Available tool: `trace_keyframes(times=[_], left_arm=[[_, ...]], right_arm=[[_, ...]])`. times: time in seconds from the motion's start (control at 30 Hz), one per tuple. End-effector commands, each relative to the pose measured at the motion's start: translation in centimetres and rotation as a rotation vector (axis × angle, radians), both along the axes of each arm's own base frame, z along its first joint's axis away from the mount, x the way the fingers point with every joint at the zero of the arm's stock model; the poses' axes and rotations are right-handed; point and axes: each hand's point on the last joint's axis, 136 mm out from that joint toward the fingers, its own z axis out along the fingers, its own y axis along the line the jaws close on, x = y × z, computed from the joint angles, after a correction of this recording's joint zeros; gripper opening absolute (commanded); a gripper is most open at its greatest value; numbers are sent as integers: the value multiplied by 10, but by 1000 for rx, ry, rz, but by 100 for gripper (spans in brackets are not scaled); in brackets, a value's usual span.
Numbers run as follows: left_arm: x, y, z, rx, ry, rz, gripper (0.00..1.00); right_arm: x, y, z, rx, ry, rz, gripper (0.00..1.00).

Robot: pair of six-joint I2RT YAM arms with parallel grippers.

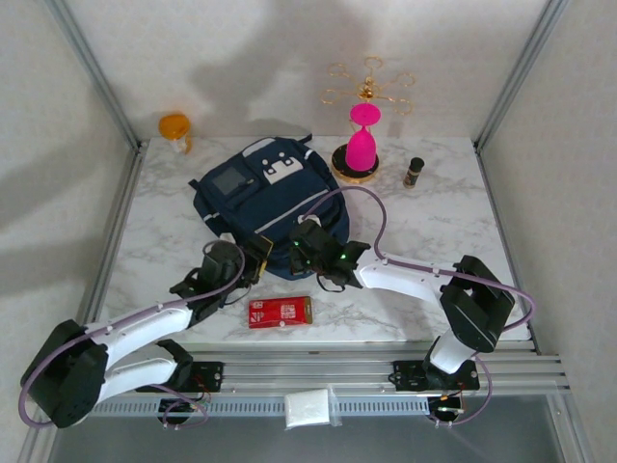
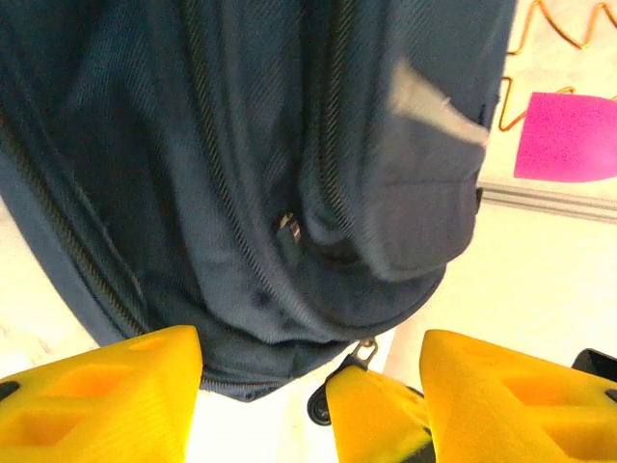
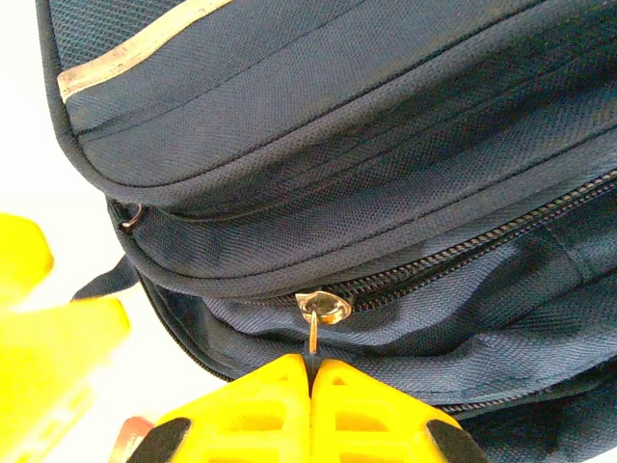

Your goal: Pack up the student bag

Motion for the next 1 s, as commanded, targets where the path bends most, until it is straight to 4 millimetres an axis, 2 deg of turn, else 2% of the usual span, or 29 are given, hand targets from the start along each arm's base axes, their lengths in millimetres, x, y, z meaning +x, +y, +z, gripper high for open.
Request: trace_keyframes(times=[0.0,0.1,0.13,0.27,0.33,0.43,0.53,0.67,0.77,0.83,0.9,0.93,0.97], left_arm=[[14,-5,11,-123,2,124,61],[23,-15,2,-136,30,147,57],[27,-15,-3,-126,44,161,53],[42,-13,-7,-49,34,204,31],[44,-3,-14,54,62,233,17],[44,15,-10,123,45,274,0],[42,37,-2,191,17,283,0],[42,87,1,293,25,318,0],[43,123,14,351,4,334,0],[47,133,24,376,-31,307,0],[50,136,27,389,-21,277,0],[50,136,27,393,-11,269,4],[51,132,31,383,-16,254,15]], right_arm=[[-3,6,6,32,-31,28,0],[-2,6,4,30,-39,28,0],[-2,6,3,27,-42,30,0],[1,-1,5,-2,-67,16,0],[3,-8,5,-32,-85,4,0],[7,-27,1,-120,-117,-31,0],[9,-49,-2,-166,-118,-58,0],[13,-73,-1,-121,-88,-83,0],[23,-84,1,-138,-107,-116,0],[27,-71,8,-123,-129,-86,0],[23,-41,18,-67,-146,-22,0],[21,-28,22,-43,-148,-1,0],[21,-17,25,-14,-141,5,0]])
